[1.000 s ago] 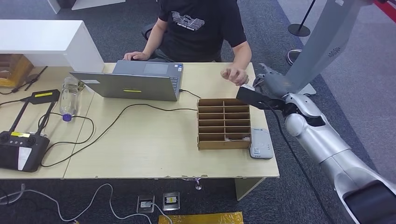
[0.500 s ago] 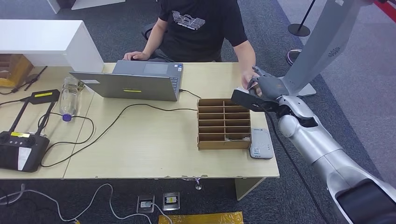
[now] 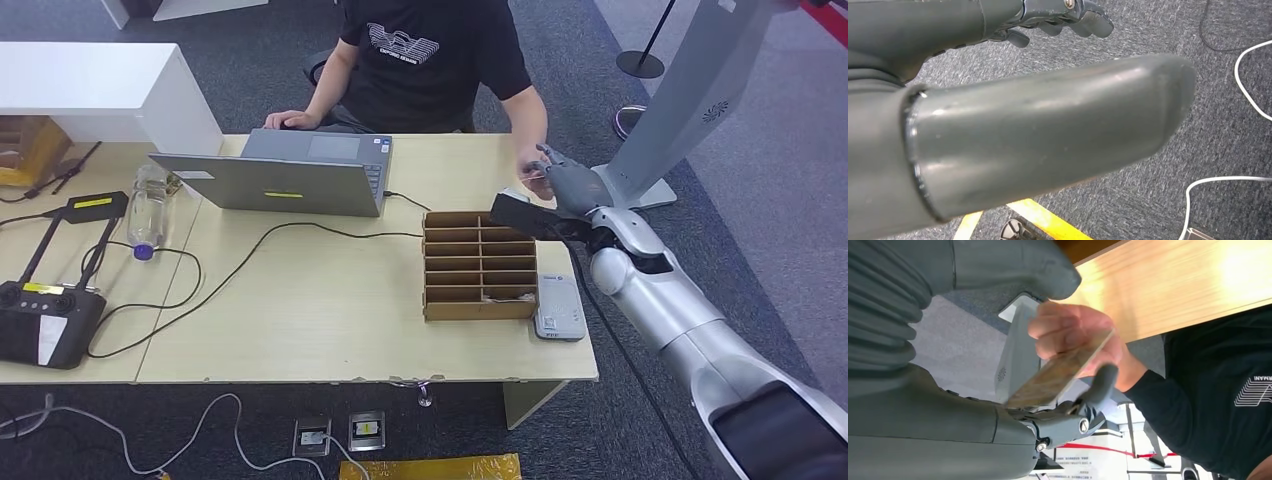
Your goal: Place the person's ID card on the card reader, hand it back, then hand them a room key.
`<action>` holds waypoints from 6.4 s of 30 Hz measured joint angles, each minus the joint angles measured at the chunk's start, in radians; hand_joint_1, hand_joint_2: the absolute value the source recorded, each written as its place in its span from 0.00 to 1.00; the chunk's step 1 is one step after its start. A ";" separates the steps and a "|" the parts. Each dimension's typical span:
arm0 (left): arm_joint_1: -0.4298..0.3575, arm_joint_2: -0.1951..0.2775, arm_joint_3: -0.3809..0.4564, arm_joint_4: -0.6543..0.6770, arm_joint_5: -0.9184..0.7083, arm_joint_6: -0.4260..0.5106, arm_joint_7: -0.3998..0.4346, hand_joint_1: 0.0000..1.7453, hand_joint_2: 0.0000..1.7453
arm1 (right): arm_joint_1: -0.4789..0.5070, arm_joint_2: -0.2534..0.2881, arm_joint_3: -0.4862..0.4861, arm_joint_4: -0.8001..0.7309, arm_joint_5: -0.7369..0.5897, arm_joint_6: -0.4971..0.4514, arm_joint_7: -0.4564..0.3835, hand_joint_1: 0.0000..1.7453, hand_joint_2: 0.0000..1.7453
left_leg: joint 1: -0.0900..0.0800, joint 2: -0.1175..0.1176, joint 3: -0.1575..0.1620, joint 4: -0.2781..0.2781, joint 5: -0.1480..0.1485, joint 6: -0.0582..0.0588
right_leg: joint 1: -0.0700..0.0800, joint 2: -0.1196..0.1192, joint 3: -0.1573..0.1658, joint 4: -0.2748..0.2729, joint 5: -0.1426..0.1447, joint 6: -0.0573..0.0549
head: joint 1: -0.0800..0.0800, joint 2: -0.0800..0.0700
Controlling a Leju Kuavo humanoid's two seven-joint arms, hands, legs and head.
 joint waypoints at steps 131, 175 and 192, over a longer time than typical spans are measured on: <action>0.035 0.013 0.118 0.000 0.043 0.041 -0.041 0.00 0.00 | 0.650 0.012 -0.108 -0.669 0.412 -0.017 0.373 0.00 1.00 | 0.001 0.001 0.001 -0.001 -0.003 -0.002 | 0.001 0.002 0.001 -0.002 -0.001 -0.001 | 0.000 0.000; 0.035 0.023 0.118 0.000 0.025 0.026 -0.043 0.00 0.00 | 0.595 0.069 -0.063 -0.538 0.441 -0.066 0.367 1.00 1.00 | 0.001 0.001 0.001 -0.001 -0.003 -0.002 | 0.001 0.002 0.001 -0.002 -0.001 -0.001 | 0.000 0.000; 0.035 0.031 0.118 0.000 0.022 0.023 -0.043 0.00 0.00 | 0.580 0.066 -0.044 -0.480 0.514 -0.049 0.398 1.00 1.00 | 0.001 0.001 0.001 -0.001 -0.003 -0.002 | 0.001 0.002 0.001 -0.002 -0.001 -0.001 | 0.000 0.000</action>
